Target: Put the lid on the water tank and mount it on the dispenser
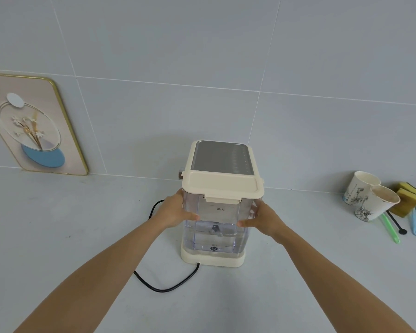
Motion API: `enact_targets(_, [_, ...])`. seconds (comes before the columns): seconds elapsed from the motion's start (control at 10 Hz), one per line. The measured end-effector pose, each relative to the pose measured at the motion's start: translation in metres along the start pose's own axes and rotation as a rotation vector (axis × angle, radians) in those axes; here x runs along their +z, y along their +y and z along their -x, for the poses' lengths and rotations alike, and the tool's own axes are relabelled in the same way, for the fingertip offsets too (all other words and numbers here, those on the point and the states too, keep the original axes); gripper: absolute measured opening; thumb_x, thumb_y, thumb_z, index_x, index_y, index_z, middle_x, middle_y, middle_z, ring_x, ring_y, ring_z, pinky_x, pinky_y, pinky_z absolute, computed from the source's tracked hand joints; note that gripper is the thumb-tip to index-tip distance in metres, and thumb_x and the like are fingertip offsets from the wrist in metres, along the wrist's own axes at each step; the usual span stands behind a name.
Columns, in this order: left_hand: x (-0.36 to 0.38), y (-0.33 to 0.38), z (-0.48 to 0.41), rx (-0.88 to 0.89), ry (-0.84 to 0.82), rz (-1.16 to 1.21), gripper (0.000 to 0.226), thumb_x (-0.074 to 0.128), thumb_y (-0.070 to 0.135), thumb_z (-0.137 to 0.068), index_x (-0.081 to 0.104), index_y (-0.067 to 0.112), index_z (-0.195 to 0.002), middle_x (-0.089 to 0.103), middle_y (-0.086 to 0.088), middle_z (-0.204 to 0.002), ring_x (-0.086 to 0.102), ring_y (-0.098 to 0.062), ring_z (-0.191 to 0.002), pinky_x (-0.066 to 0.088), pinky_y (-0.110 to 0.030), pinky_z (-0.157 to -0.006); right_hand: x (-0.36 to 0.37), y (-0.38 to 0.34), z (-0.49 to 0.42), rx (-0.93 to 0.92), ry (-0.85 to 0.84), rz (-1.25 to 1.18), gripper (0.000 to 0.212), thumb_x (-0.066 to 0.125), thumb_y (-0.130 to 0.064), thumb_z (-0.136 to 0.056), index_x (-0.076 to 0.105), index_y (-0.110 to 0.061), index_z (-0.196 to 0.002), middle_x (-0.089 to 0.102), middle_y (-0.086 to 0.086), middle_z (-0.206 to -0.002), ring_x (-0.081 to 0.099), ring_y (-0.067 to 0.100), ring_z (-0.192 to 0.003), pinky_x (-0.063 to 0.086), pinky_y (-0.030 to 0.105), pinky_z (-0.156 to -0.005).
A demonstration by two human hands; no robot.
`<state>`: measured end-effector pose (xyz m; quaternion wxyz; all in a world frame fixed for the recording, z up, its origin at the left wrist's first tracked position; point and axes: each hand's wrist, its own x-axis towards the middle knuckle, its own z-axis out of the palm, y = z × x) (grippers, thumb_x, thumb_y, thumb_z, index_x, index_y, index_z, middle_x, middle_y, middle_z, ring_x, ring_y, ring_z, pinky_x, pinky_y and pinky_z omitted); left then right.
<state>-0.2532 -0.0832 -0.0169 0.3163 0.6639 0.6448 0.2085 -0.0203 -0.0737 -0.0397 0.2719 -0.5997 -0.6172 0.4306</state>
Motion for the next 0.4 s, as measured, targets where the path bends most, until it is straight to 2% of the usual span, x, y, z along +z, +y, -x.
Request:
enact_targets(0.1, [-0.033,0.041,-0.009,0.085,0.122,-0.020,0.082,0.074,0.024,-0.074,0.026,0.008,-0.138,0.047,-0.014,-0.138,0.050,-0.030,-0.121,0.042,-0.032,-0.095,-0.038,-0.041,-0.007,-0.137,0.064,0.021,0.090,0.079,-0.013,-0.064,0.027,-0.021,-0.138,0.044,0.002,-0.142,0.039,0.025,-0.132,0.036,0.039,-0.107])
enact_targets(0.2, [-0.040,0.045,-0.017,0.104,0.115,-0.016,0.086,0.073,0.025,-0.076,0.018,0.008,-0.140,0.045,-0.014,-0.139,0.049,-0.030,-0.121,0.042,-0.033,-0.095,-0.044,-0.054,-0.013,-0.138,0.054,0.050,0.098,0.076,-0.017,-0.068,0.012,-0.020,-0.142,0.036,0.002,-0.146,0.036,0.027,-0.133,0.037,0.034,-0.100])
enact_targets(0.3, [-0.030,0.031,-0.015,0.183,0.186,-0.010,0.097,0.074,0.022,-0.074,0.007,0.012,-0.143,0.036,-0.011,-0.146,0.040,-0.028,-0.129,0.037,-0.033,-0.101,-0.036,-0.046,-0.010,-0.172,0.133,0.139,0.110,0.074,-0.016,-0.071,-0.010,-0.012,-0.142,0.025,0.006,-0.151,0.035,0.032,-0.134,0.038,0.031,-0.094])
enact_targets(0.4, [-0.031,0.024,-0.011,0.273,0.262,0.015,0.109,0.076,0.026,-0.071,-0.004,0.014,-0.145,0.015,-0.004,-0.154,0.023,-0.021,-0.139,0.030,-0.026,-0.102,-0.034,-0.048,-0.004,-0.227,0.151,0.139,0.123,0.074,-0.019,-0.072,-0.030,-0.013,-0.137,0.004,0.006,-0.158,0.021,0.026,-0.142,0.030,0.034,-0.108])
